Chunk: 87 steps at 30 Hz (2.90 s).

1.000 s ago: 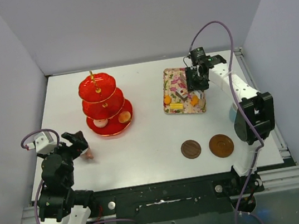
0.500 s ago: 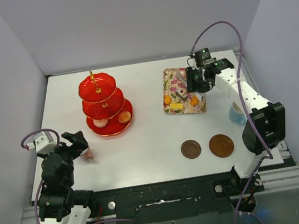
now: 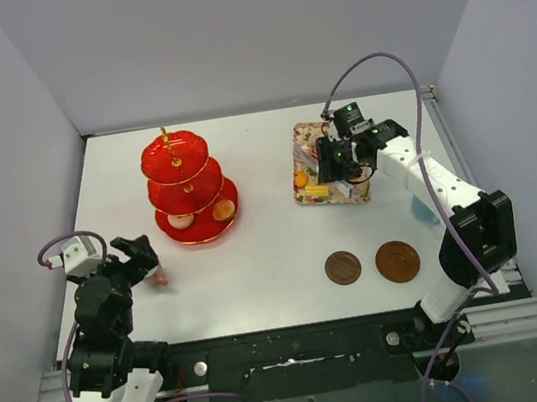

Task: Serve the afternoon tea
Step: Pick up the desert from the tray, then place the desert on the desert table.

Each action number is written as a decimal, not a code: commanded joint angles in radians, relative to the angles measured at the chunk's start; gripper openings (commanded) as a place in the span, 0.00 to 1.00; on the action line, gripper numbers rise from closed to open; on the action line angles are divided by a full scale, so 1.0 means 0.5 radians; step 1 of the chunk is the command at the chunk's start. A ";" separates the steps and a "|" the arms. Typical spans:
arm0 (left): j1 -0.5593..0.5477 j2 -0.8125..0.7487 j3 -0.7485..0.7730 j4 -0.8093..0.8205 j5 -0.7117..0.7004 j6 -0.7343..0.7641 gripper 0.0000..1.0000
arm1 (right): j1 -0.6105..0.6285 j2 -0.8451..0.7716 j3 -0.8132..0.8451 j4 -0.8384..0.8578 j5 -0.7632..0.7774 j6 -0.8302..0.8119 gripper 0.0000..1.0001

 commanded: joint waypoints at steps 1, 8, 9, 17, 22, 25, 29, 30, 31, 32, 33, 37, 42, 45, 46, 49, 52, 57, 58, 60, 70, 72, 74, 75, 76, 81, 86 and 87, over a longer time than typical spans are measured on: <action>-0.010 0.010 0.014 0.126 0.004 0.017 0.82 | 0.130 -0.154 -0.017 0.143 -0.045 0.045 0.29; -0.012 0.008 0.017 0.120 -0.005 0.017 0.82 | 0.394 -0.202 -0.118 0.194 0.000 0.127 0.29; -0.012 0.010 0.019 0.120 -0.006 0.017 0.81 | 0.432 -0.203 -0.128 0.200 0.005 0.140 0.29; -0.009 0.015 0.017 0.120 -0.014 0.017 0.82 | 0.724 -0.143 -0.054 0.203 0.088 0.226 0.29; -0.007 0.020 0.019 0.120 -0.015 0.017 0.82 | 0.860 -0.092 -0.003 0.234 0.112 0.288 0.29; -0.009 0.020 0.017 0.121 -0.012 0.018 0.82 | 0.930 -0.079 -0.013 0.327 0.132 0.331 0.29; -0.008 0.020 0.020 0.120 -0.012 0.017 0.82 | 1.008 -0.018 0.023 0.333 0.136 0.367 0.29; -0.007 0.020 0.019 0.120 -0.012 0.017 0.82 | 1.026 -0.004 0.027 0.341 0.138 0.368 0.29; -0.007 0.020 0.018 0.120 -0.009 0.017 0.82 | 1.046 0.011 0.034 0.341 0.138 0.368 0.29; -0.009 0.018 0.018 0.120 -0.010 0.016 0.82 | 1.065 0.029 0.048 0.331 0.143 0.368 0.29; -0.006 0.017 0.017 0.120 -0.010 0.017 0.82 | 1.082 0.052 0.064 0.313 0.154 0.368 0.28; -0.006 0.014 0.018 0.120 -0.009 0.017 0.82 | 1.135 0.111 0.114 0.294 0.180 0.366 0.28; -0.005 0.009 0.015 0.124 -0.009 0.018 0.82 | 1.193 0.178 0.182 0.278 0.209 0.385 0.28; -0.006 0.011 0.015 0.126 -0.006 0.018 0.82 | 1.224 0.219 0.231 0.275 0.200 0.382 0.29; -0.007 0.011 0.014 0.126 -0.006 0.020 0.82 | 1.233 0.239 0.250 0.267 0.201 0.378 0.29; -0.009 0.008 0.014 0.126 -0.007 0.020 0.82 | 1.269 0.300 0.326 0.231 0.243 0.374 0.29; -0.006 0.008 0.014 0.126 -0.007 0.019 0.82 | 1.305 0.352 0.394 0.196 0.287 0.370 0.29; -0.009 0.008 0.011 0.130 -0.001 0.021 0.82 | 1.323 0.437 0.471 0.209 0.225 0.339 0.29; -0.008 0.010 0.011 0.131 -0.001 0.020 0.82 | 1.326 0.460 0.493 0.219 0.202 0.334 0.29; -0.009 0.011 0.011 0.129 0.000 0.020 0.82 | 1.343 0.525 0.555 0.204 0.198 0.326 0.29; -0.009 0.006 0.011 0.132 0.006 0.021 0.81 | 1.356 0.649 0.616 0.131 0.297 0.328 0.31; -0.008 0.008 0.011 0.132 0.003 0.020 0.81 | 1.356 0.645 0.610 0.134 0.294 0.328 0.34; -0.009 0.008 0.011 0.132 0.006 0.020 0.82 | 1.354 0.638 0.595 0.143 0.285 0.328 0.37; -0.009 0.008 0.011 0.132 0.004 0.022 0.82 | 1.354 0.635 0.590 0.147 0.278 0.328 0.38; -0.009 0.008 0.011 0.132 0.004 0.022 0.81 | 1.356 0.631 0.584 0.154 0.270 0.328 0.39; -0.007 0.012 0.014 0.132 0.005 0.022 0.82 | 1.355 0.612 0.571 0.192 0.245 0.331 0.43; -0.009 0.017 0.010 0.138 0.022 0.026 0.81 | 1.353 0.591 0.568 0.219 0.227 0.335 0.44; -0.009 0.017 0.009 0.140 0.024 0.026 0.81 | 1.352 0.585 0.564 0.226 0.227 0.334 0.44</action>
